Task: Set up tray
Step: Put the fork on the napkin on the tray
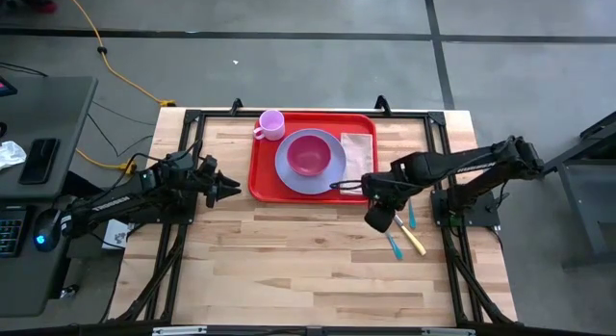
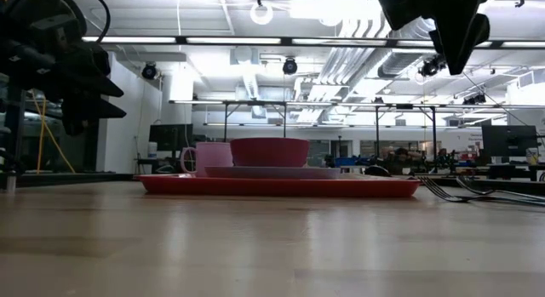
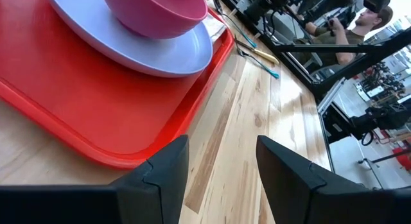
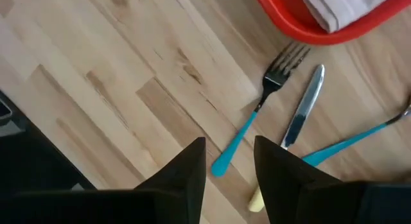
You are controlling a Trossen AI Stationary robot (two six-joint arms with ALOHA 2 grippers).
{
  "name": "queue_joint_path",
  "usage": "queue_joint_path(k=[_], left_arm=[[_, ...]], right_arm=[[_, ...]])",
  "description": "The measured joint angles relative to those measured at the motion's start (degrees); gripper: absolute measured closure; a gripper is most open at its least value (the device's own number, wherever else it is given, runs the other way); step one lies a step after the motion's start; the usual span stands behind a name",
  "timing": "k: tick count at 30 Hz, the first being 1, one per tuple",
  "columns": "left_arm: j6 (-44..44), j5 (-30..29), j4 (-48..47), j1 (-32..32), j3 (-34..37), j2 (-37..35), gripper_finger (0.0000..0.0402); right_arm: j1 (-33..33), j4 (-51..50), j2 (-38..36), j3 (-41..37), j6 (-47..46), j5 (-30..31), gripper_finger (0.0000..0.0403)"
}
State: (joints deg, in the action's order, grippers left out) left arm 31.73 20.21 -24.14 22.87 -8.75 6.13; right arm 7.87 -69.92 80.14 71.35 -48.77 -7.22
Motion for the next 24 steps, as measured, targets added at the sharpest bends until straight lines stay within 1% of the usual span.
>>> queue_joint_path(k=[3,6,10,18,24], left_arm=[[0.02,0.00,0.00,0.00,0.00,0.00,0.0190],[0.02,-0.01,0.00,0.00,0.00,0.01,0.0190],[0.02,-0.02,0.00,0.00,0.00,0.01,0.0190],[0.02,-0.02,0.00,-0.01,0.00,0.00,0.0190],[-1.90,0.06,0.37,0.01,0.00,0.01,0.0190]], right_arm=[[0.19,0.37,0.00,-1.86,-2.32,-0.47,0.0293],[0.19,1.53,0.01,-5.38,-3.79,-2.24,0.0293],[0.19,5.53,0.04,-10.34,-4.32,-3.27,0.0293],[0.19,17.34,0.04,-19.90,-6.73,-6.06,0.0293],[0.19,21.29,0.04,-24.35,-8.21,-6.27,0.0293]])
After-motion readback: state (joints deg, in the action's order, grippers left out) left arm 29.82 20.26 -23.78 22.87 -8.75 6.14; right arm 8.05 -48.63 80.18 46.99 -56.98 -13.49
